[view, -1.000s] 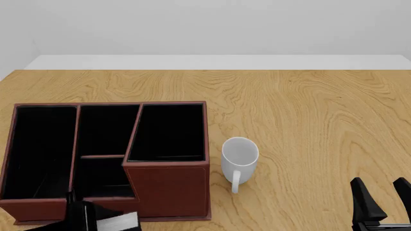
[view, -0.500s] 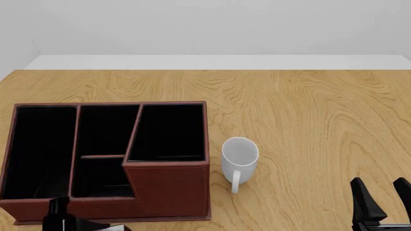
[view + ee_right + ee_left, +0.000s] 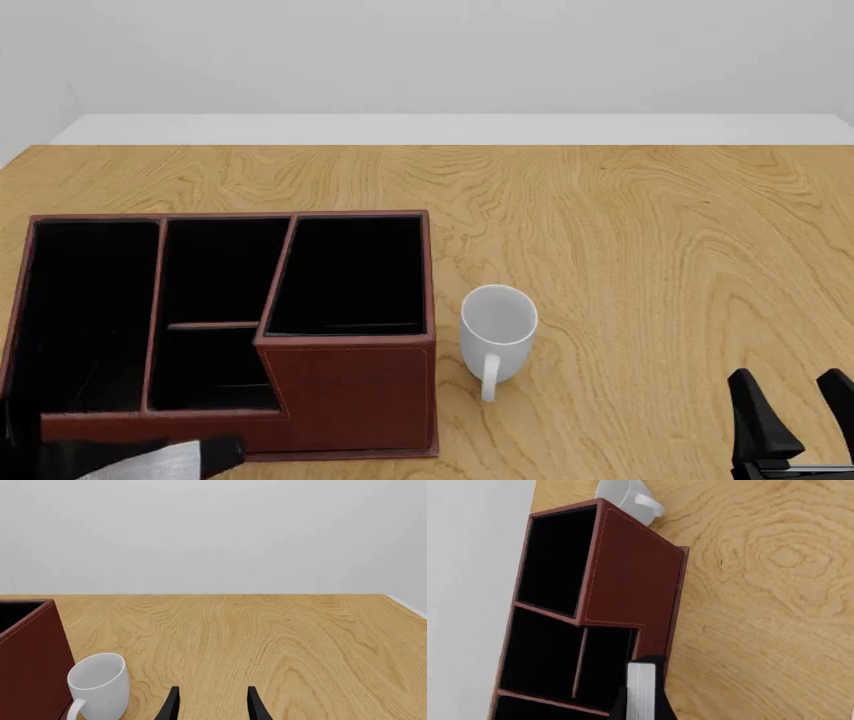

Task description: Pick up the book and place it in the front compartment of the caddy.

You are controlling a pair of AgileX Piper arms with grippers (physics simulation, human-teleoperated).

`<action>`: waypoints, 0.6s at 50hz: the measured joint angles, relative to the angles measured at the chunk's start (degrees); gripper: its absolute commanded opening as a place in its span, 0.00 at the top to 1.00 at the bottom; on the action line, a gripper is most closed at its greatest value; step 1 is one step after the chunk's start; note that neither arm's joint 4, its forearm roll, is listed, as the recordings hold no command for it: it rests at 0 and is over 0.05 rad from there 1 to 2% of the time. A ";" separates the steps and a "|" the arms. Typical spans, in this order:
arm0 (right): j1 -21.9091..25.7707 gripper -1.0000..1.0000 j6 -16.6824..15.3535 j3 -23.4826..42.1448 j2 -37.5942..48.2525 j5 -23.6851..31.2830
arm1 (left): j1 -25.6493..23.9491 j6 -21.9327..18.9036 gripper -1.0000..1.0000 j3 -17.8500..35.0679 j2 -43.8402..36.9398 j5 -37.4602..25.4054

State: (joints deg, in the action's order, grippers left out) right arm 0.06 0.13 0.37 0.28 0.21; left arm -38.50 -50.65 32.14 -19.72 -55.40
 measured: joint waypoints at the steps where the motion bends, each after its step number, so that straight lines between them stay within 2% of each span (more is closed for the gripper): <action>1: 0.00 0.00 0.00 0.00 0.00 0.00 | 0.25 -0.40 1.00 0.43 0.27 -0.22; 14: 0.00 0.00 0.00 0.00 0.00 0.00 | 1.84 -4.53 1.00 6.02 3.24 -0.22; 30: 0.00 0.00 0.00 0.00 0.00 0.00 | 0.96 -8.00 1.00 10.08 5.88 2.60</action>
State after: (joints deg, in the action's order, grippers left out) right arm 0.06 0.13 0.37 0.28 0.21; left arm -37.54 -58.65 42.22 -13.84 -52.79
